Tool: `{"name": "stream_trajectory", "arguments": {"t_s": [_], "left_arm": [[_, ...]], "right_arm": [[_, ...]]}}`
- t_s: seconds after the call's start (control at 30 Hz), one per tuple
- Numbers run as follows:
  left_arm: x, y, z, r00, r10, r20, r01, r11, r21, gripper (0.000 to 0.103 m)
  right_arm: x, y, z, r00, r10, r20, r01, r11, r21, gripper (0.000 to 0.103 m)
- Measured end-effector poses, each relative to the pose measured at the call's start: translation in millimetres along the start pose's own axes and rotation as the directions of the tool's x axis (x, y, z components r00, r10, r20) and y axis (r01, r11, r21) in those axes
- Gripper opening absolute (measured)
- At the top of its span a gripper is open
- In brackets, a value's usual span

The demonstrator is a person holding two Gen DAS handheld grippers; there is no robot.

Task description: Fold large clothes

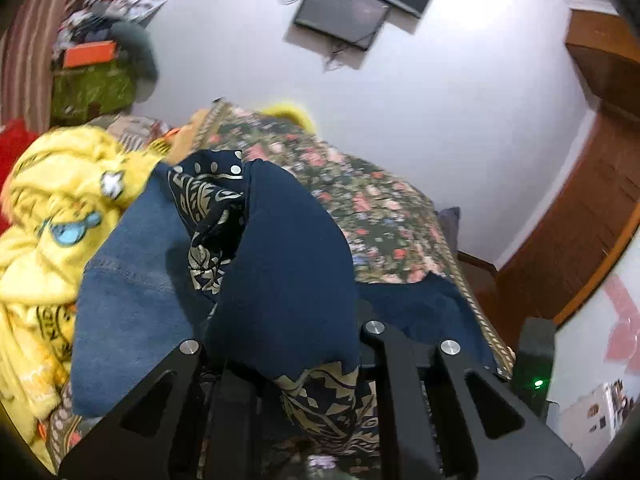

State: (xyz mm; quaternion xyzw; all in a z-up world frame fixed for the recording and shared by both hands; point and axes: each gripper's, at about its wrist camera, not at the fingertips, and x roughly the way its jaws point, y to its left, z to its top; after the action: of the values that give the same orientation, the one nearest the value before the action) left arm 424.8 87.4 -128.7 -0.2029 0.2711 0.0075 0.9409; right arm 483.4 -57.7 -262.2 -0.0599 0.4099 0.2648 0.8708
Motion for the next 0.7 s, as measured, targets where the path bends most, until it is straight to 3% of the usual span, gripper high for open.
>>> {"name": "stream_trajectory", "arguments": {"t_s": [0.13,0.3,0.43,0.53,0.63,0.7], "left_arm": [[4,-37,9,1.000,-0.030,-0.001,0.030,0.996,0.083,0.012],[22,-114,4,0.994,-0.097,-0.048,0.105,0.973,0.204,0.011],[47,-192,-31,0.977,-0.152,-0.148,0.194,0.921,0.337,0.011],[72,-228,-69,0.946,-0.165,-0.279,0.273,0.872,0.407,0.011],[101,-233,-105,0.902,-0.119,-0.415,0.304,0.858,0.415,0.011],[113,-229,-120,0.883,-0.086,-0.461,0.304,0.854,0.422,0.011]], "right_arm": [[-27,-22,-8,0.999,0.022,0.025,-0.023,0.999,0.049,0.093],[-72,-82,-40,0.994,-0.072,0.077,0.059,0.985,0.162,0.093],[-98,-137,-74,0.988,-0.152,0.036,0.137,0.952,0.274,0.093],[-113,-164,-93,0.981,-0.191,0.008,0.178,0.929,0.323,0.093],[-124,-175,-104,0.980,-0.198,0.003,0.185,0.922,0.340,0.093],[-131,-177,-106,0.980,-0.199,0.011,0.184,0.924,0.335,0.093]]}}
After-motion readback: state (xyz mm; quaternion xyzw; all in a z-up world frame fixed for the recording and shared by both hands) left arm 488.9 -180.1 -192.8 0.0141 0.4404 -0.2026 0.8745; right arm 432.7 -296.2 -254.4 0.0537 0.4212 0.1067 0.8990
